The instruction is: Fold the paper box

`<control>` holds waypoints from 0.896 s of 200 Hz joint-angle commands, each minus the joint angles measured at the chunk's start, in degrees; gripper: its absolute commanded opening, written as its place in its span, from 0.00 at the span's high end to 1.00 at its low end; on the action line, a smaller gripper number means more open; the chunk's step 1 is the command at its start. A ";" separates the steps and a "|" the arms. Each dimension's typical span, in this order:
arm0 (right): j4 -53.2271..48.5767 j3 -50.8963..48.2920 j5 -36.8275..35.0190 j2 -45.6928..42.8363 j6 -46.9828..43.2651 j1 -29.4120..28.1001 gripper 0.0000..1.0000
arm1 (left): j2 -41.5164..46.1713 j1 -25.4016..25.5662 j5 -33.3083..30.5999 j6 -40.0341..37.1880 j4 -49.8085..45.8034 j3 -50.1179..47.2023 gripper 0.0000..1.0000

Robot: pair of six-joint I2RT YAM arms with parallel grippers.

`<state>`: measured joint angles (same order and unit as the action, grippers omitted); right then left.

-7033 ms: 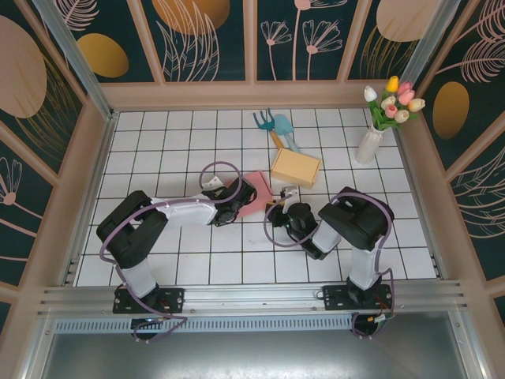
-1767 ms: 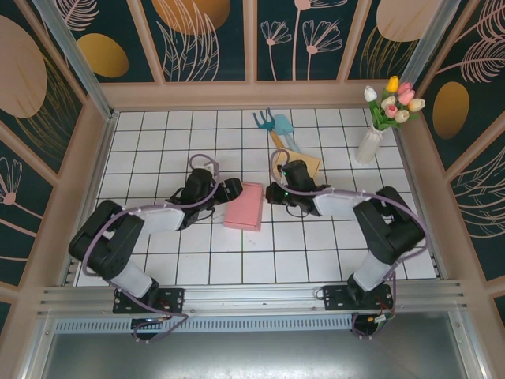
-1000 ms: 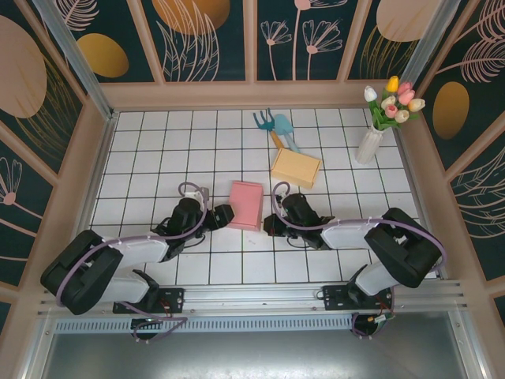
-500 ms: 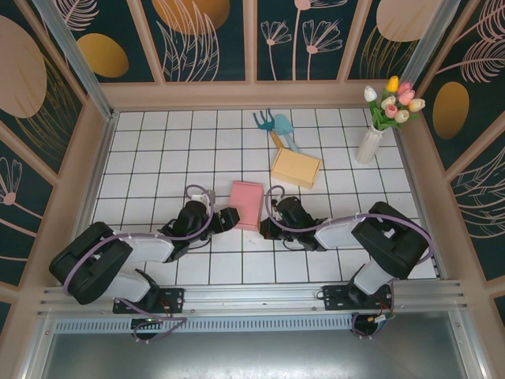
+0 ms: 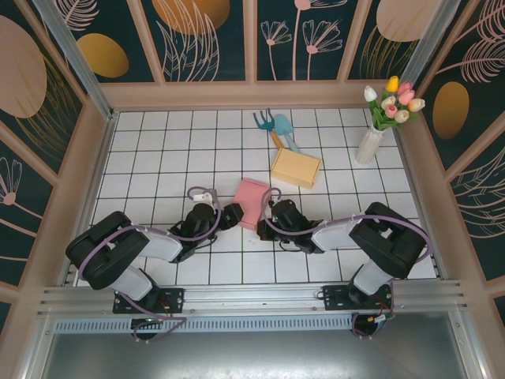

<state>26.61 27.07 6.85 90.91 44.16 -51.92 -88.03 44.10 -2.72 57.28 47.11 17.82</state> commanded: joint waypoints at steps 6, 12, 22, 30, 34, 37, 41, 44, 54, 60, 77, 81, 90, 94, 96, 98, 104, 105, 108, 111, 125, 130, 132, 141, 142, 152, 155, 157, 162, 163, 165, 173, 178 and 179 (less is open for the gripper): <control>2.76 1.28 -2.15 -2.66 2.07 -3.45 1.00 | 1.85 0.25 3.83 0.56 -7.38 4.03 0.26; 1.48 0.32 -4.41 -4.12 2.16 -3.45 1.00 | 2.58 -1.57 3.10 0.48 -8.40 3.82 0.26; -1.65 -0.92 -7.86 -6.91 1.63 -3.41 0.99 | 3.99 -4.27 1.82 0.18 -9.86 3.45 0.26; -4.78 -1.59 -11.15 -9.74 0.51 -3.45 0.97 | 5.35 -5.43 -0.75 -0.74 -12.49 3.53 0.26; -6.48 -1.66 -12.49 -11.12 -0.22 -3.45 0.95 | 6.16 -5.54 -2.46 -1.28 -14.10 3.67 0.26; -7.83 -1.70 -13.52 -12.08 -0.83 -3.45 0.92 | 6.71 -5.59 -3.76 -1.70 -15.12 3.70 0.26; -9.69 -1.62 -14.90 -13.44 -1.74 -3.45 0.89 | 7.36 -5.59 -4.86 -2.09 -15.95 3.52 0.26; -11.00 -1.53 -15.99 -14.56 -2.37 -3.45 0.83 | 7.95 -5.53 -5.21 -2.16 -16.21 3.20 0.26; -15.77 -0.71 -19.25 -17.87 -4.82 -3.36 0.66 | 9.90 -5.52 -5.28 -1.62 -15.60 1.36 0.26; -18.03 0.10 -21.16 -19.71 -6.60 -3.23 0.56 | 11.23 -5.54 -4.90 -1.21 -14.80 -0.05 0.26; -22.05 2.72 -24.33 -23.03 -13.52 -2.02 0.31 | 16.42 -4.98 -4.63 0.17 -14.28 -3.75 0.27; -22.12 3.22 -24.15 -23.34 -15.30 -1.49 0.27 | 17.91 -4.44 -5.07 0.35 -14.58 -4.41 0.27; -21.80 4.90 -21.86 -23.14 -19.16 0.77 0.23 | 21.38 -2.45 -7.36 0.92 -16.49 -5.22 0.27; -21.73 5.65 -20.06 -22.68 -20.76 2.00 0.23 | 22.63 -1.07 -8.80 1.03 -17.65 -5.36 0.27; -21.61 6.18 -19.21 -22.35 -21.59 2.66 0.23 | 23.43 -0.45 -9.39 1.14 -18.28 -5.35 0.28; -21.56 6.67 -18.25 -21.96 -22.37 3.26 0.23 | 24.15 0.26 -10.13 1.23 -18.81 -5.41 0.28; -21.38 8.13 -15.60 -20.55 -24.64 5.18 0.23 | 25.99 2.31 -11.60 1.59 -20.33 -5.44 0.28; -21.40 8.33 -15.22 -20.27 -24.99 5.44 0.23 | 26.25 2.53 -11.78 1.65 -20.54 -5.48 0.28; -21.40 9.20 -14.02 -19.46 -26.00 6.42 0.22 | 27.14 3.33 -12.20 1.91 -20.95 -5.62 0.28; -21.42 9.95 -12.89 -18.59 -26.86 7.29 0.22 | 27.98 3.93 -12.32 2.24 -21.21 -5.85 0.28; -21.64 13.59 -8.32 -13.36 -30.92 10.90 0.23 | 31.33 5.17 -11.66 4.46 -20.55 -8.13 0.28; -21.67 14.76 -8.00 -11.40 -31.99 11.84 0.24 | 32.36 5.17 -11.44 5.35 -20.23 -8.91 0.28; -21.60 15.42 -7.98 -10.57 -32.42 12.17 0.24 | 32.69 5.20 -11.43 5.56 -20.13 -9.25 0.28; -21.73 17.63 -5.78 -7.30 -34.20 13.35 0.25 | 33.84 5.33 -11.21 6.16 -19.99 -10.13 0.28; -21.75 17.96 -5.70 -6.79 -34.43 13.48 0.25 | 33.95 5.36 -11.14 6.22 -20.02 -10.20 0.28; -21.69 20.25 -5.07 -3.22 -35.91 14.30 0.26 | 34.24 5.48 -10.67 6.35 -20.15 -10.27 0.28; -21.64 21.02 -4.82 -2.25 -36.29 14.46 0.26 | 34.17 5.53 -10.48 6.44 -20.07 -10.28 0.28; -21.59 21.36 -4.61 -1.58 -36.44 14.58 0.26 | 34.11 5.55 -10.29 6.51 -19.94 -10.27 0.28; -21.41 22.40 -4.28 -0.09 -36.78 14.89 0.27 | 33.79 5.51 -9.86 6.46 -19.51 -10.35 0.28; -21.37 22.67 -4.20 0.11 -36.78 14.95 0.27 | 33.75 5.49 -9.81 6.50 -19.43 -10.35 0.28; -21.30 23.03 -4.04 0.75 -36.85 15.06 0.27 | 33.61 5.54 -9.68 6.55 -19.12 -10.35 0.28; -21.05 24.50 -3.40 2.78 -37.12 15.34 0.27 | 32.75 5.56 -9.23 6.61 -17.98 -10.35 0.28; -20.99 25.32 -3.22 3.95 -37.26 15.53 0.27 | 32.05 5.54 -9.02 6.68 -17.21 -10.37 0.28; -20.99 25.49 -3.19 4.16 -37.24 15.57 0.27 | 31.91 5.55 -8.99 6.74 -17.09 -10.36 0.28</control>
<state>6.76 48.34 -0.45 90.65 11.94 -37.19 -54.61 49.23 -12.25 62.13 28.58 7.99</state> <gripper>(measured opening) 0.732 0.717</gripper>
